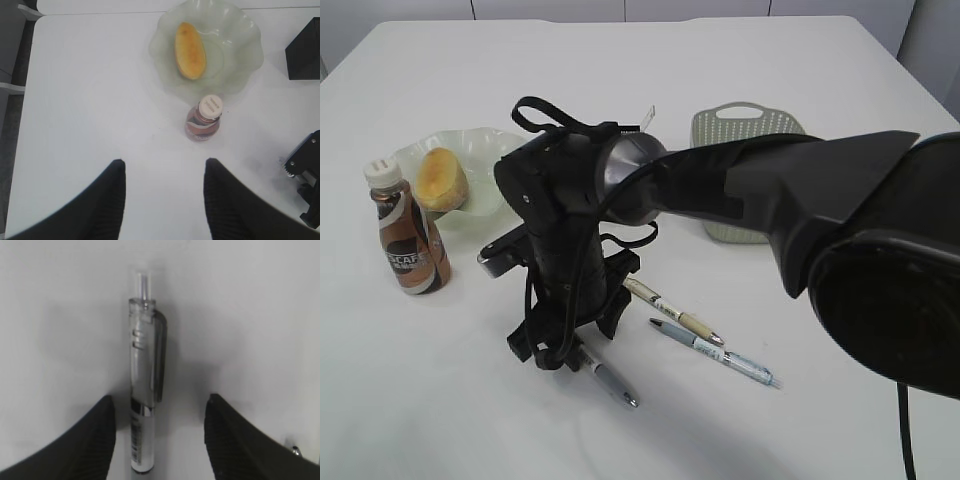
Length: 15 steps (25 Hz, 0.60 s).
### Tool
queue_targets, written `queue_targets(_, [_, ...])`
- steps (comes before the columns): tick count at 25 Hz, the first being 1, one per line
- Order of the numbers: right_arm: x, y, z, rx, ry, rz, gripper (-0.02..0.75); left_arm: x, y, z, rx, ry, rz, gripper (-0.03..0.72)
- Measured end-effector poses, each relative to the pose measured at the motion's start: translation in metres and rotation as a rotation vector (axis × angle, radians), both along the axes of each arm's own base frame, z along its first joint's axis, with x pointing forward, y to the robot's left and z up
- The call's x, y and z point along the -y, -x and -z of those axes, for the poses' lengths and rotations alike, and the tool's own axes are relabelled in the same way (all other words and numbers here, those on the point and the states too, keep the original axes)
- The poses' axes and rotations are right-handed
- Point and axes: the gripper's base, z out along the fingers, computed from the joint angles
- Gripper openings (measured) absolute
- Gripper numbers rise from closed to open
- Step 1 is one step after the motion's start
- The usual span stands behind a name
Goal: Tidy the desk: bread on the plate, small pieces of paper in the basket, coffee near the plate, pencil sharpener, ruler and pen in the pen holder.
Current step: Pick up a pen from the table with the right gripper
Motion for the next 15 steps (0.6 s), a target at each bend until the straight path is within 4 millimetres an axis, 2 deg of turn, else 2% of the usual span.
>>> queue_targets(9, [-0.0010, 0.0010, 0.0001, -0.011, -0.012, 0.019, 0.399, 0.0000, 0.0000, 0.0000, 0.000, 0.000, 0.000, 0.371])
queue_targets(15, [-0.0030, 0.0030, 0.0012, -0.034, -0.033, 0.046, 0.215, 0.0000, 0.0000, 0.0000, 0.000, 0.000, 0.000, 0.371])
